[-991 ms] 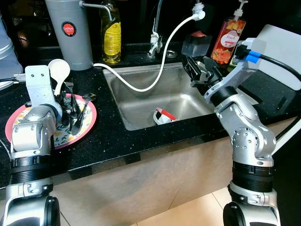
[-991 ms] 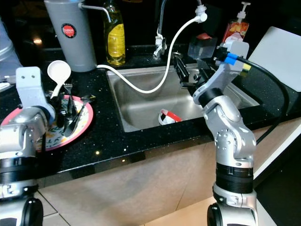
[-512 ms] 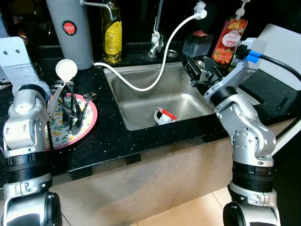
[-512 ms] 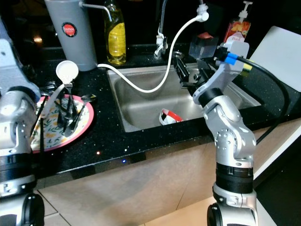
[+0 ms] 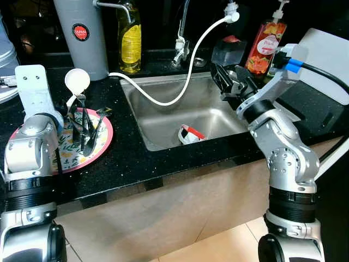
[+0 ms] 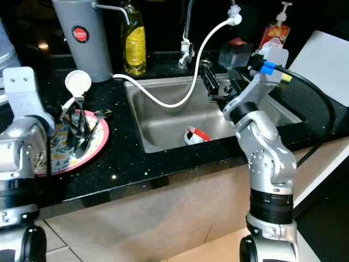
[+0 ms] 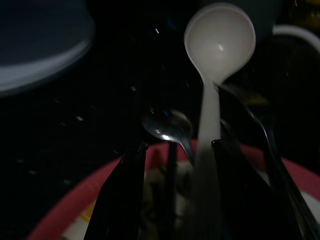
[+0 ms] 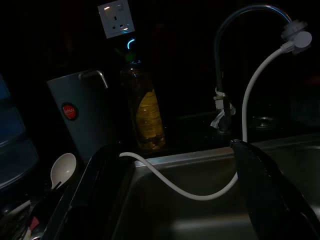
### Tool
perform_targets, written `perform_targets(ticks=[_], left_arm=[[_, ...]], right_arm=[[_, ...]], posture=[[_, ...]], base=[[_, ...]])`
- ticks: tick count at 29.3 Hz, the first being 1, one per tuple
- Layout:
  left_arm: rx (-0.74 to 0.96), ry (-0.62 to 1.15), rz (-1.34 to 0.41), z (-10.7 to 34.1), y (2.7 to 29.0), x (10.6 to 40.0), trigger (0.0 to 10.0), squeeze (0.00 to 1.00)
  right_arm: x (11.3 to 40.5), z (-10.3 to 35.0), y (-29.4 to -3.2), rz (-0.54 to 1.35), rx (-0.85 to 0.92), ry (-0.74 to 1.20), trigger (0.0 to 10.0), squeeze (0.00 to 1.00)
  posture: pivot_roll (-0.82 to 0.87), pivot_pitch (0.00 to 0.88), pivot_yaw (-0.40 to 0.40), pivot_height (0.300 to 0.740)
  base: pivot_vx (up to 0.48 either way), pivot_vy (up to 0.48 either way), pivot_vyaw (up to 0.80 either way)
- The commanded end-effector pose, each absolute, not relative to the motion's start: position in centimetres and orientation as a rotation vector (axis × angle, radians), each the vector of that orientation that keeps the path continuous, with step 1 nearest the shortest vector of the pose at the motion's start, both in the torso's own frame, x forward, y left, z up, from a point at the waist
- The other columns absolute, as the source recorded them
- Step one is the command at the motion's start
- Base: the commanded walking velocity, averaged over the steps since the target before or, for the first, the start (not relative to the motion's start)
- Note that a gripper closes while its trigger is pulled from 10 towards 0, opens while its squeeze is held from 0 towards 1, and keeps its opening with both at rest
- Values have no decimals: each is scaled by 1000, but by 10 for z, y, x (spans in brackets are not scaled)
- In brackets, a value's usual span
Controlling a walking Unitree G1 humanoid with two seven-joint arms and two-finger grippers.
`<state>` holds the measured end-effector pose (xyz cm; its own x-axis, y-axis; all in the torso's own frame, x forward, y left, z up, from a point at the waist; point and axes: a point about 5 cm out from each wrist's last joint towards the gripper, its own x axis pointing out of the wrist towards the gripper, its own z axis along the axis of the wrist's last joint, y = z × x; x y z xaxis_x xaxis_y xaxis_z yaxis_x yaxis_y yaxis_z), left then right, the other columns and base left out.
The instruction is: Kitchen organization
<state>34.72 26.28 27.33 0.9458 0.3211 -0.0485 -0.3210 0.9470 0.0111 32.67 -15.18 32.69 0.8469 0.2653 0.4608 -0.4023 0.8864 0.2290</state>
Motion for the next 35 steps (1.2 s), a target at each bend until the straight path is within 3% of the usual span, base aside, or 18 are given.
perform_targets(ticks=[1,3,6,7,9,10,12,22,29,30,35], left_arm=[[6,105,310,263,263,348,10000,0],[3,113,307,262,262,348,10000,0],[38,128,269,261,256,350,9137,0],[53,137,256,260,254,351,8235,0],[61,143,249,259,252,351,8235,0],[69,152,241,256,251,352,4784,0],[68,179,235,248,250,352,0,0],[21,242,265,229,257,347,0,0],[2,162,290,242,259,347,0,0],[32,106,315,250,260,347,10000,0],[195,-94,462,286,269,341,10000,0]], right_arm=[[327,327,-152,355,335,-439,10000,0],[327,327,-152,356,335,-440,10000,0],[327,327,-152,355,336,-439,10000,0],[327,327,-152,354,336,-439,10000,0],[327,326,-152,354,336,-439,10000,0],[327,326,-152,353,336,-439,10000,0],[326,326,-152,351,337,-440,10000,0],[325,326,-154,343,335,-442,10000,0],[325,326,-154,346,335,-442,10000,0],[325,327,-154,347,335,-443,10000,0],[325,327,-154,347,336,-443,10000,0]], posture=[[-94,91,-72,740],[-94,90,-71,740],[-96,89,-68,740],[-94,88,-66,740],[-94,88,-66,740],[-96,87,-63,740],[-100,87,-58,740],[-101,85,-60,740],[-98,86,-65,740],[-98,86,-66,740],[-98,88,-67,740]], base=[[0,0,0],[0,0,0],[0,0,0],[0,0,0],[0,0,0],[0,0,0],[0,0,0],[0,0,0],[0,0,0],[0,0,0],[0,0,0]])
